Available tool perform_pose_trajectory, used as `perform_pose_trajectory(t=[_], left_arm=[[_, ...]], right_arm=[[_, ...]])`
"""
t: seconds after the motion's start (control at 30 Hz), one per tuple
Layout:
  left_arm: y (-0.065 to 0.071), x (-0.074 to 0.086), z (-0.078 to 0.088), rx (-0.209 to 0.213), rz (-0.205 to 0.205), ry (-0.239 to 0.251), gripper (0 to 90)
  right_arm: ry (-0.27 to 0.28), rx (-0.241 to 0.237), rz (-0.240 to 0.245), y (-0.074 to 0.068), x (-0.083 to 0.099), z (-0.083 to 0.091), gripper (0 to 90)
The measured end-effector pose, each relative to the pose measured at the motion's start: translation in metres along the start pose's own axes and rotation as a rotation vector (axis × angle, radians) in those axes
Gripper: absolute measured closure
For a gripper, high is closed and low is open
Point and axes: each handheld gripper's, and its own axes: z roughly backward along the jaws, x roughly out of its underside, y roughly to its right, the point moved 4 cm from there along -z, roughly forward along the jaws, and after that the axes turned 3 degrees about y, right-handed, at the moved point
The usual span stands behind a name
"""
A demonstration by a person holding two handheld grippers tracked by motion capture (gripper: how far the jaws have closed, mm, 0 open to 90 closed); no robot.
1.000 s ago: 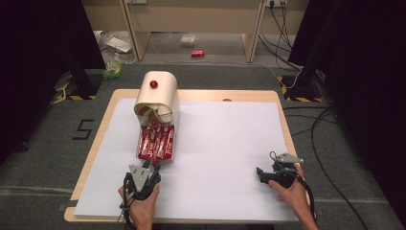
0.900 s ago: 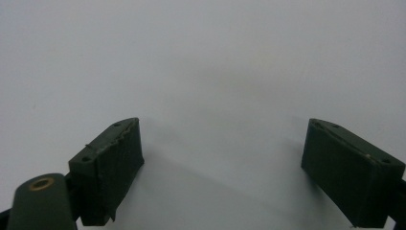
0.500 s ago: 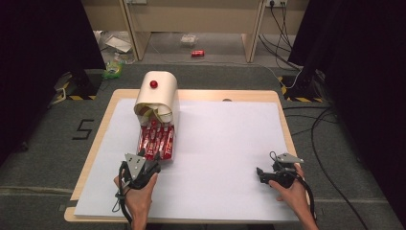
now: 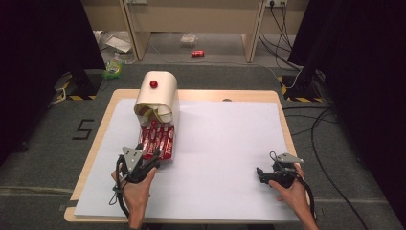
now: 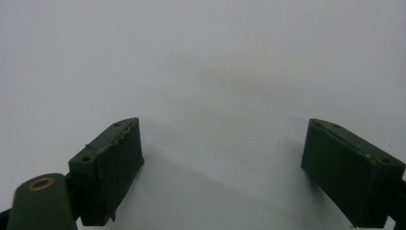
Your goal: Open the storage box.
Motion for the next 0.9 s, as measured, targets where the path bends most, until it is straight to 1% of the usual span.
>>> perform_pose_trajectory(t=[0.07, 0.1, 0.13, 0.17, 0.23, 0.3, 0.5, 0.53, 0.63, 0.73, 0.9], left_arm=[[-0.001, -0.001, -0.001, -0.002, -0.006, -0.007, 35.4], [-0.001, -0.002, -0.001, 0.002, -0.024, -0.011, 34.6], [-0.003, -0.004, -0.001, 0.0, -0.062, -0.025, 34.6], [-0.003, -0.004, -0.001, 0.0, -0.062, -0.025, 34.6], [-0.008, -0.003, -0.001, 0.005, -0.041, -0.019, 34.2], [-0.012, -0.002, -0.001, 0.01, -0.04, -0.031, 33.1], [-0.017, -0.003, -0.007, 0.021, -0.053, -0.057, 31.0], [-0.018, -0.004, -0.009, 0.026, -0.056, -0.071, 30.5], [-0.02, -0.005, -0.01, 0.027, -0.059, -0.08, 29.5], [-0.025, -0.007, -0.014, 0.034, -0.053, -0.101, 27.5], [-0.026, -0.011, -0.018, 0.049, -0.052, -0.106, 27.2]], right_arm=[[0.0, 0.0, 0.0, 0.0, 0.0, 0.0, 14.4], [0.0, 0.0, 0.0, 0.0, 0.0, 0.0, 14.4], [0.0, 0.0, 0.0, 0.0, 0.0, 0.0, 14.3], [0.0, 0.0, 0.0, 0.0, 0.0, 0.0, 14.3], [0.0, 0.0, 0.0, 0.0, 0.0, 0.0, 14.3], [-0.001, 0.0, 0.0, 0.0, 0.0, 0.0, 14.3], [0.001, -0.001, 0.003, 0.0, 0.0, 0.0, 14.3], [0.001, -0.001, 0.002, 0.0, 0.0, 0.0, 14.3], [0.001, -0.001, 0.002, 0.0, 0.0, 0.0, 14.3], [0.001, -0.001, 0.003, 0.0, 0.0, 0.0, 14.3], [0.001, -0.001, 0.003, 0.0, 0.0, 0.0, 14.3]])
